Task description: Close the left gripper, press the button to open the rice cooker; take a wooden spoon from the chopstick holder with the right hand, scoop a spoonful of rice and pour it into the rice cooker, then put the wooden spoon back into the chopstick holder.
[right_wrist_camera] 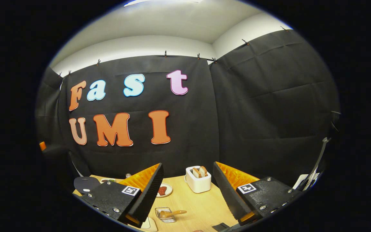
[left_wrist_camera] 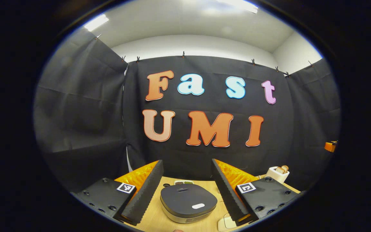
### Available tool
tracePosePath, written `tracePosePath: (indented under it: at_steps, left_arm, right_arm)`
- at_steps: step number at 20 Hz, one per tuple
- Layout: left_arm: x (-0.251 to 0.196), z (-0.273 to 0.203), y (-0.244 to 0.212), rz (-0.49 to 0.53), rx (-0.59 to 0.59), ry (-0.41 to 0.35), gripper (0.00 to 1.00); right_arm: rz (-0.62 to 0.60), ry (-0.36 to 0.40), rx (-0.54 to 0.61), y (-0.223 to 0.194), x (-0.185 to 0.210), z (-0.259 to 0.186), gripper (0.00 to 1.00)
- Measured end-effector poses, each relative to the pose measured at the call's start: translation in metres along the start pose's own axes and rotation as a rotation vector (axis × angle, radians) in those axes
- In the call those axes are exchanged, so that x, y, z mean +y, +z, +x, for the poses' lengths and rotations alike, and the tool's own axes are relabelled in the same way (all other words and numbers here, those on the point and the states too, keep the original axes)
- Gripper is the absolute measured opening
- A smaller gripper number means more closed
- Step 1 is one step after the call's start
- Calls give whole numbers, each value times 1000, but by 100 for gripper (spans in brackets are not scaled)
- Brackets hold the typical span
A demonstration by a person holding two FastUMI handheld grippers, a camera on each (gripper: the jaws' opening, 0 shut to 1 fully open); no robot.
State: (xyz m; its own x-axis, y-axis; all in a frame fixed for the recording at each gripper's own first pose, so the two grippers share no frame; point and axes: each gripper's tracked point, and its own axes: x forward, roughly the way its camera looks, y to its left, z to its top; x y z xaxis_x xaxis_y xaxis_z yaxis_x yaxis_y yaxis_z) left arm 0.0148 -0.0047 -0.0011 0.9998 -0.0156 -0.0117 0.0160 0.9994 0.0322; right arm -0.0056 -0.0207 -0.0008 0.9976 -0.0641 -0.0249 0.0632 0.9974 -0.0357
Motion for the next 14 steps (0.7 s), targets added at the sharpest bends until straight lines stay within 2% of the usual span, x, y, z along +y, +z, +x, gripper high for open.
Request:
tracePosePath:
  at_steps: [10,11,14]
  left_arm:
    - [2,3,2,10,0,22,98]
    - [3,4,1,6,3,19,100]
    - [1,4,-5,-8,23,3,93]
  right_arm:
    - [-23,12,3,-1,9,9,95]
    - [-23,8,4,-1,8,9,95]
    - [-31,-2,5,-2,5,9,95]
